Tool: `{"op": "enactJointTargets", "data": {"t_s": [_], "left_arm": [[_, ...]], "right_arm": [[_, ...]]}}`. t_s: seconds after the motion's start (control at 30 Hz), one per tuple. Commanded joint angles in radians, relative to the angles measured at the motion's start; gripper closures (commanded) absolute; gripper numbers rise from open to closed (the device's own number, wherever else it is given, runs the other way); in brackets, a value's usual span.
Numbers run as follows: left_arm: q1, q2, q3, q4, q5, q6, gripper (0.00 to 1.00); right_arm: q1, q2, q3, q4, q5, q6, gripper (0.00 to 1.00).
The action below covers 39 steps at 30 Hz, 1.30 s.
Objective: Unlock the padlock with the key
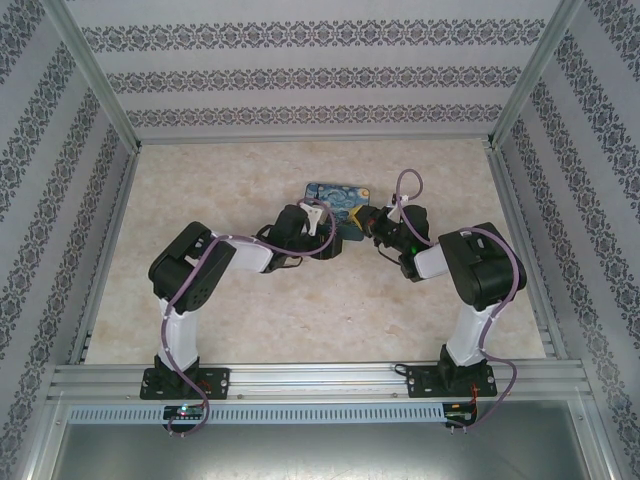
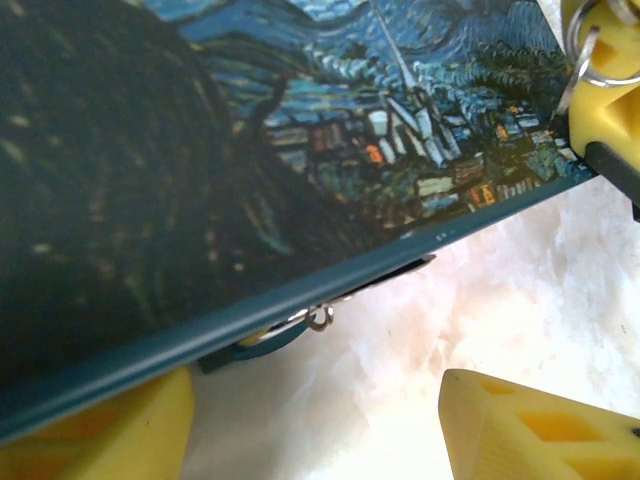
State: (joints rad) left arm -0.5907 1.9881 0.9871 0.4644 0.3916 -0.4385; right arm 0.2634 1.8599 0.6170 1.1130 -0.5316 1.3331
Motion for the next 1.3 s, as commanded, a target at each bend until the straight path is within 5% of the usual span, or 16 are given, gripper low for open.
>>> {"op": "enactJointTargets", "data": {"t_s": [0.0,0.53,0.8,1.27], "left_arm": [[-0.028,0.048,0.025,0.019,-0.047,0.047,0.34],[-0.052,0.066,0.05,0.026,-0.277,0.121,0.35],[-0.048,0.04,0.079,0.069,-0.059,-0.019,0.35],[0.0,0.098,0.029,0.271,0.017,-0.283,0.36]], "right_arm": [[-0.011,0.029,0.006,0.005,0.005,0.001,1.0],[-0.014,0.061,-0.01,0.061,0.001,0.029,1.0],[-0.014,0.064,-0.008,0.061,0.004,0.031,1.0],[-0.015,0.088,-0.021,0.096,0.008,0.043,1.0]]}}
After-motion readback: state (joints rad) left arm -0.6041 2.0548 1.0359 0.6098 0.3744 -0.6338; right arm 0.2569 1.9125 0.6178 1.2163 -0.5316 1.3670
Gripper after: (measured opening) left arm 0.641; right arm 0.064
